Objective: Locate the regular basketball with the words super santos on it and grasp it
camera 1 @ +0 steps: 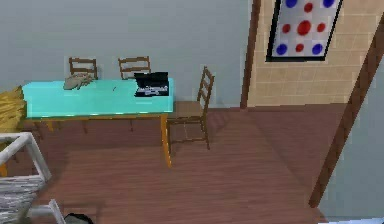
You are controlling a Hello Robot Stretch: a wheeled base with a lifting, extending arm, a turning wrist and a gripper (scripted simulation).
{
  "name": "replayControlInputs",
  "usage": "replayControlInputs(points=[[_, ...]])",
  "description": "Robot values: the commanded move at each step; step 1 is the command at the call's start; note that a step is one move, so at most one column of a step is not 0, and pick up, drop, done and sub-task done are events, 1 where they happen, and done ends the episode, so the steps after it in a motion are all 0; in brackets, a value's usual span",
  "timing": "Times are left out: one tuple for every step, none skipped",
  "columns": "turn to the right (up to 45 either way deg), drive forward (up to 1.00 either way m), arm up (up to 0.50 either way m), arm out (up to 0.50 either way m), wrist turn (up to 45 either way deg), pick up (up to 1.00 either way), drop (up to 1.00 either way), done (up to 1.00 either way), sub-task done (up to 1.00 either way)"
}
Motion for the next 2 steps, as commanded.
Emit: replayControlInputs(points=[[-3.0, 0.00, 0.00, 0.00, 0.0, 0.00, 0.00, 0.00, 0.00], [-12.0, 0.00, 0.00, 0.00, 0.0, 0.00, 0.00, 0.00, 0.00]])
